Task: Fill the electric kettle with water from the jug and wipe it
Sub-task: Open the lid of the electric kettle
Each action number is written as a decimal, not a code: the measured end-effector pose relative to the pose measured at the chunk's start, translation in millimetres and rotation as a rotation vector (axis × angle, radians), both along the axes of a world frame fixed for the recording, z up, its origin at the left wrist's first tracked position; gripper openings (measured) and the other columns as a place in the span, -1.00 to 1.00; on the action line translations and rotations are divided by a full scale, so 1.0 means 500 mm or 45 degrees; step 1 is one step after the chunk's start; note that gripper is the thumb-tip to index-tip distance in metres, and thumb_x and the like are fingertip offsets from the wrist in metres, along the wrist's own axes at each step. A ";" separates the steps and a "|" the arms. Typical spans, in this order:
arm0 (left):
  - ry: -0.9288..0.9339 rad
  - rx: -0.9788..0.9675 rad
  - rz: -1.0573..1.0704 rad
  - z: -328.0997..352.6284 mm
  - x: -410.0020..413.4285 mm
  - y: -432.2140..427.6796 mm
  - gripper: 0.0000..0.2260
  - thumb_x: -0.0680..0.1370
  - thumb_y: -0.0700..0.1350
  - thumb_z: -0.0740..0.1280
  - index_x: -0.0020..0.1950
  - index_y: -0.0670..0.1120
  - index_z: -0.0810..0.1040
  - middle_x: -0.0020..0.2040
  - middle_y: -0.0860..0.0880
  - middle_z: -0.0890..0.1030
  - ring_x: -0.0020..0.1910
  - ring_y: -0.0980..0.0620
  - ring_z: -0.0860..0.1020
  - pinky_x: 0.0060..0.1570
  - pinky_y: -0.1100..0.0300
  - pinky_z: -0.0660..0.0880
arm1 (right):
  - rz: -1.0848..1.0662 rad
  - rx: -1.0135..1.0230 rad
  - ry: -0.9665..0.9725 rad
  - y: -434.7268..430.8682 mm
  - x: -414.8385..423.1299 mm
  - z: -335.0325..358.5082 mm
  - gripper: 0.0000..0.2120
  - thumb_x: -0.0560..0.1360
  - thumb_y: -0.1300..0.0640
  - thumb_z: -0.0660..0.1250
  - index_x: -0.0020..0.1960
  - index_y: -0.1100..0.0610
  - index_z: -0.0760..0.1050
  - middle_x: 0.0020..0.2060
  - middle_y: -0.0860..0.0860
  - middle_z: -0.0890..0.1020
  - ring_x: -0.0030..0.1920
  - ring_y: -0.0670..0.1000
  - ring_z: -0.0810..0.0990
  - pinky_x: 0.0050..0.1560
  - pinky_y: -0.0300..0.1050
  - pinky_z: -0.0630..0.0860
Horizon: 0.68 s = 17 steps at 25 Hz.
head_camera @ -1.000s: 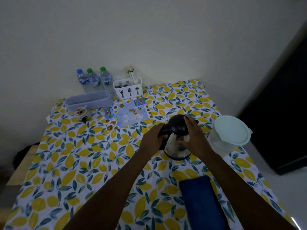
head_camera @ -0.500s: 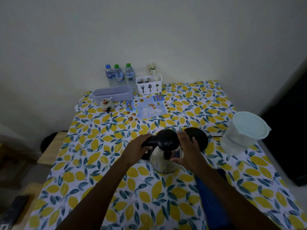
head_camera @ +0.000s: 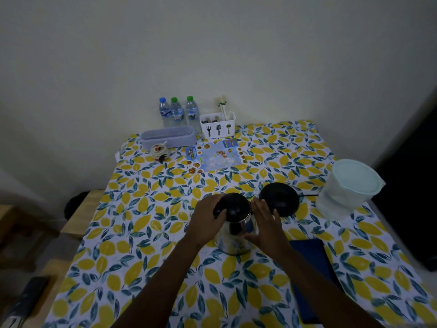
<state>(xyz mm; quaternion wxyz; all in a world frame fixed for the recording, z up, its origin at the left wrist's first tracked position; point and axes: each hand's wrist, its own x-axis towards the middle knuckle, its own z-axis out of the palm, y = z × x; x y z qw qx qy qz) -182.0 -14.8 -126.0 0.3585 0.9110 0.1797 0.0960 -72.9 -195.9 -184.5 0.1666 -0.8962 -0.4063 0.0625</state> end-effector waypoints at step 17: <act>-0.267 -0.521 0.285 0.017 0.002 -0.038 -0.60 0.67 -0.06 0.09 0.51 -0.09 0.22 0.49 -0.09 0.33 0.44 -0.06 0.34 0.38 0.08 0.34 | 0.007 0.104 0.056 -0.004 -0.001 -0.009 0.05 0.24 -0.57 -0.02 0.52 0.03 -0.16 0.51 -0.08 -0.14 0.52 0.03 -0.19 0.46 0.20 -0.14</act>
